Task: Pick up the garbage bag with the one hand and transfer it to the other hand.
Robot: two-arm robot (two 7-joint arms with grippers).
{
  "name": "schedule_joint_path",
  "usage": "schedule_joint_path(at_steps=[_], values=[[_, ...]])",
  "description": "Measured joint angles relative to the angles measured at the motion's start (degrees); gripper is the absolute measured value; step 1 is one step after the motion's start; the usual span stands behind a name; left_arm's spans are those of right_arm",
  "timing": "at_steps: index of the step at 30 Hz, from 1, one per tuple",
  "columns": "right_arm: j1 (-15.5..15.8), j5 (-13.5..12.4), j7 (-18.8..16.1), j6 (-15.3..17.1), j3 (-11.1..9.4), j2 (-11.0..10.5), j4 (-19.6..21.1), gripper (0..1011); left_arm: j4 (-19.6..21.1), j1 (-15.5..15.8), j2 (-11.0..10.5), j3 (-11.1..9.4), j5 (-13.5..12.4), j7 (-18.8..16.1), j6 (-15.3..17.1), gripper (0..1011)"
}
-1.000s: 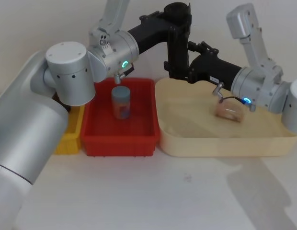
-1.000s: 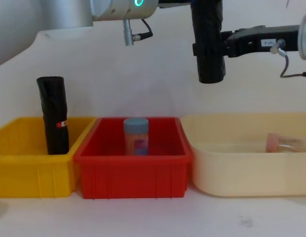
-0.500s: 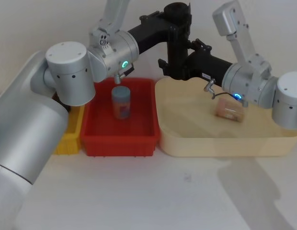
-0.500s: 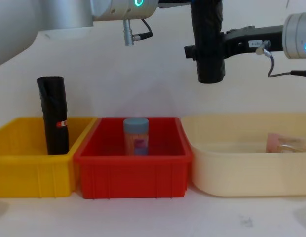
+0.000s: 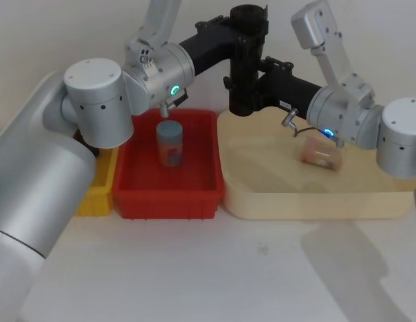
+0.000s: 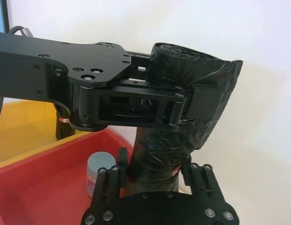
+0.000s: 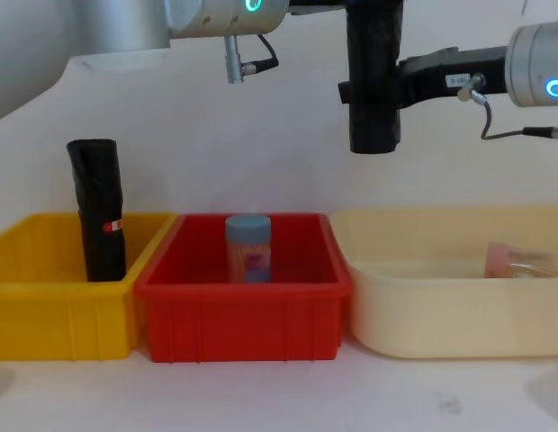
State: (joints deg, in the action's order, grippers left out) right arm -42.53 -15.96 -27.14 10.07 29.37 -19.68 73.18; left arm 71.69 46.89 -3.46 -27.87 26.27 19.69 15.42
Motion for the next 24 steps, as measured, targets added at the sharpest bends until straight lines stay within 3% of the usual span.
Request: schedule_joint_path(at_steps=[3, 7, 24], values=[[-0.06, 0.11, 0.07, 0.02, 0.06, 0.07, -0.09, 565, 0.00, 0.00, 0.00, 0.00, 0.00, 0.00, 0.00, 547], [-0.16, 0.19, 0.14, 0.03, 0.11, 0.13, -0.19, 531, 0.00, 0.00, 0.00, 0.00, 0.00, 0.00, 0.00, 547], [-0.28, 0.39, 0.30, 0.03, 0.25, 0.28, -0.36, 529, 0.00, 0.00, 0.01, -0.01, 0.02, 0.01, 0.00, 547]])
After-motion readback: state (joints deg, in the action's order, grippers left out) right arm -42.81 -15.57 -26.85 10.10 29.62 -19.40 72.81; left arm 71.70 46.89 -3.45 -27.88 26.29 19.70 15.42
